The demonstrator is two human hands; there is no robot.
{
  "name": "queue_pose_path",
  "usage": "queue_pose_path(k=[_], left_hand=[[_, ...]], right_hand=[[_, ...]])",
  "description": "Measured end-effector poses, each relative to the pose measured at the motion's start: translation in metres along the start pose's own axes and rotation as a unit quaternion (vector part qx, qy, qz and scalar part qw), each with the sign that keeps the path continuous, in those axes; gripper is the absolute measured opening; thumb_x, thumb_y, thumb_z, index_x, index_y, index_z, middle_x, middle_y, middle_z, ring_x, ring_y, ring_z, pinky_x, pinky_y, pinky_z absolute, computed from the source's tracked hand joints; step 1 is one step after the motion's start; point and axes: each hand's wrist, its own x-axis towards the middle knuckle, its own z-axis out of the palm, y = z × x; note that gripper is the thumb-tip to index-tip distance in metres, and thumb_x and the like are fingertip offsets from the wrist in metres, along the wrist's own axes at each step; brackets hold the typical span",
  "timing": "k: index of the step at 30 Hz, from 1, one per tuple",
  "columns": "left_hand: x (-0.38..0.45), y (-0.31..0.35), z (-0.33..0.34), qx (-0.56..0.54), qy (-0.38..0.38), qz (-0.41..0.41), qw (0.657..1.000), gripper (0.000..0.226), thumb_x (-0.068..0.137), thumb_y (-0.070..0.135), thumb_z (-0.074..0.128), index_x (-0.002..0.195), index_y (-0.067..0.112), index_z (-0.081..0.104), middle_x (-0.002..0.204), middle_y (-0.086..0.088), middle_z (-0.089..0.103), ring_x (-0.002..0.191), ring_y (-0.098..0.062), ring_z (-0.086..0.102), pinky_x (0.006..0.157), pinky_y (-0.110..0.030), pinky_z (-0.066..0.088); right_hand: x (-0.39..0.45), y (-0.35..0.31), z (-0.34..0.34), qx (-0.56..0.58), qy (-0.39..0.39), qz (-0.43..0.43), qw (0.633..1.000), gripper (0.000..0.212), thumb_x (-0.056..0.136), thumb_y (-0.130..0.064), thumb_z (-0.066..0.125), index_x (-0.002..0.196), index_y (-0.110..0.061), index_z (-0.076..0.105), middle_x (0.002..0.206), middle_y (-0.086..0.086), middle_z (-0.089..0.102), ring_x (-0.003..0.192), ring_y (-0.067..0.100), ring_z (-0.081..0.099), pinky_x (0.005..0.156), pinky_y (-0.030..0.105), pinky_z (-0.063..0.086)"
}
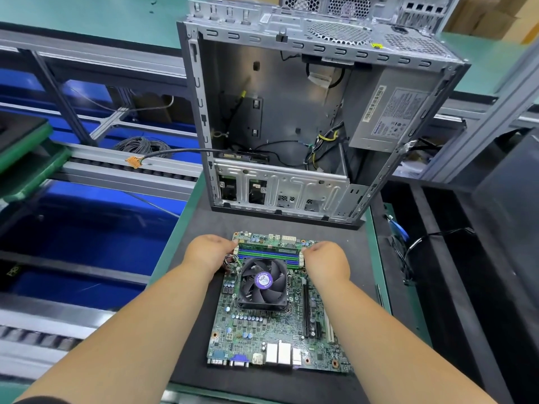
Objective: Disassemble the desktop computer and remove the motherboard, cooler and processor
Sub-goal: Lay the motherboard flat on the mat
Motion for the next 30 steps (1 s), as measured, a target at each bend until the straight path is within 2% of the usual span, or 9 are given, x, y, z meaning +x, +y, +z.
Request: queue_pose_path(k=[4, 7, 9, 13, 18, 21, 23, 26, 30], left_hand=[[0.002, -0.002, -0.001, -0.013, -0.001, -0.005, 1.0, 0.025, 0.077, 0.037, 0.078, 0.086, 0.014, 0.074, 0.094, -0.01, 0.072, 0.094, -0.03, 0.065, 0.091, -0.037, 0.051], [0.003, -0.003, -0.001, -0.013, 0.005, -0.01, 1.0, 0.023, 0.075, 0.038, 0.079, 0.078, 0.017, 0.072, 0.09, -0.008, 0.071, 0.088, -0.028, 0.064, 0.085, -0.034, 0.051], [0.004, -0.003, -0.001, -0.018, 0.014, -0.011, 1.0, 0.023, 0.074, 0.037, 0.08, 0.077, 0.017, 0.071, 0.087, -0.007, 0.071, 0.083, -0.025, 0.063, 0.079, -0.031, 0.049], [0.004, -0.001, -0.001, 0.028, 0.023, 0.012, 0.999, 0.021, 0.079, 0.036, 0.076, 0.079, 0.015, 0.073, 0.084, -0.004, 0.07, 0.087, -0.025, 0.064, 0.075, -0.028, 0.045], [0.006, 0.01, -0.002, 0.162, 0.024, 0.047, 0.985, 0.028, 0.087, 0.036, 0.067, 0.099, 0.012, 0.075, 0.102, -0.007, 0.072, 0.1, -0.028, 0.063, 0.09, -0.032, 0.05], [0.009, 0.014, -0.003, 0.206, 0.023, 0.04, 0.977, 0.028, 0.086, 0.037, 0.067, 0.099, 0.013, 0.075, 0.101, -0.005, 0.071, 0.098, -0.027, 0.063, 0.084, -0.03, 0.05], [0.01, 0.014, -0.002, 0.216, 0.027, 0.037, 0.975, 0.026, 0.085, 0.037, 0.068, 0.093, 0.014, 0.075, 0.091, -0.004, 0.07, 0.09, -0.026, 0.063, 0.077, -0.028, 0.049], [0.012, 0.016, -0.001, 0.238, 0.042, 0.036, 0.97, 0.024, 0.083, 0.036, 0.068, 0.081, 0.012, 0.072, 0.076, -0.001, 0.063, 0.076, -0.025, 0.058, 0.066, -0.025, 0.044], [0.013, 0.016, -0.003, 0.23, 0.039, 0.01, 0.972, 0.036, 0.084, 0.04, 0.066, 0.064, 0.011, 0.059, 0.065, -0.002, 0.058, 0.075, -0.026, 0.061, 0.061, -0.028, 0.043]], right_hand=[[0.001, 0.0, -0.001, 0.003, -0.002, -0.007, 1.0, 0.024, 0.093, -0.02, 0.057, 0.077, -0.01, 0.072, 0.073, 0.013, 0.069, 0.059, 0.027, 0.052, 0.054, 0.025, 0.038], [0.004, 0.001, -0.002, 0.001, -0.005, -0.013, 1.0, 0.032, 0.093, -0.022, 0.059, 0.062, -0.022, 0.06, 0.061, 0.001, 0.059, 0.056, 0.022, 0.051, 0.051, 0.022, 0.035], [0.005, 0.001, -0.002, -0.005, -0.006, -0.012, 1.0, 0.035, 0.094, -0.022, 0.059, 0.059, -0.024, 0.055, 0.059, -0.001, 0.055, 0.057, 0.023, 0.049, 0.052, 0.023, 0.034], [0.005, 0.002, -0.002, 0.018, -0.005, -0.009, 1.0, 0.018, 0.093, -0.021, 0.06, 0.081, -0.018, 0.073, 0.074, 0.006, 0.067, 0.066, 0.026, 0.056, 0.056, 0.025, 0.04], [0.005, 0.001, -0.002, 0.002, 0.003, -0.004, 1.0, 0.019, 0.094, -0.019, 0.058, 0.099, -0.014, 0.076, 0.09, 0.009, 0.072, 0.071, 0.024, 0.054, 0.062, 0.023, 0.038], [0.002, -0.001, -0.003, -0.014, 0.006, -0.005, 1.0, 0.02, 0.094, -0.016, 0.055, 0.085, -0.013, 0.072, 0.078, 0.008, 0.065, 0.07, 0.024, 0.052, 0.062, 0.023, 0.037], [0.0, -0.001, -0.003, -0.02, 0.009, -0.001, 1.0, 0.022, 0.093, -0.014, 0.054, 0.076, -0.014, 0.067, 0.072, 0.006, 0.059, 0.068, 0.025, 0.051, 0.06, 0.025, 0.038], [-0.002, -0.002, -0.003, -0.02, 0.008, 0.005, 1.0, 0.025, 0.093, -0.013, 0.053, 0.07, -0.013, 0.063, 0.063, 0.004, 0.056, 0.062, 0.026, 0.051, 0.053, 0.023, 0.036], [-0.001, -0.002, -0.005, -0.022, 0.004, 0.002, 1.0, 0.029, 0.093, -0.014, 0.053, 0.065, -0.012, 0.06, 0.059, 0.004, 0.053, 0.056, 0.024, 0.047, 0.051, 0.023, 0.033]])
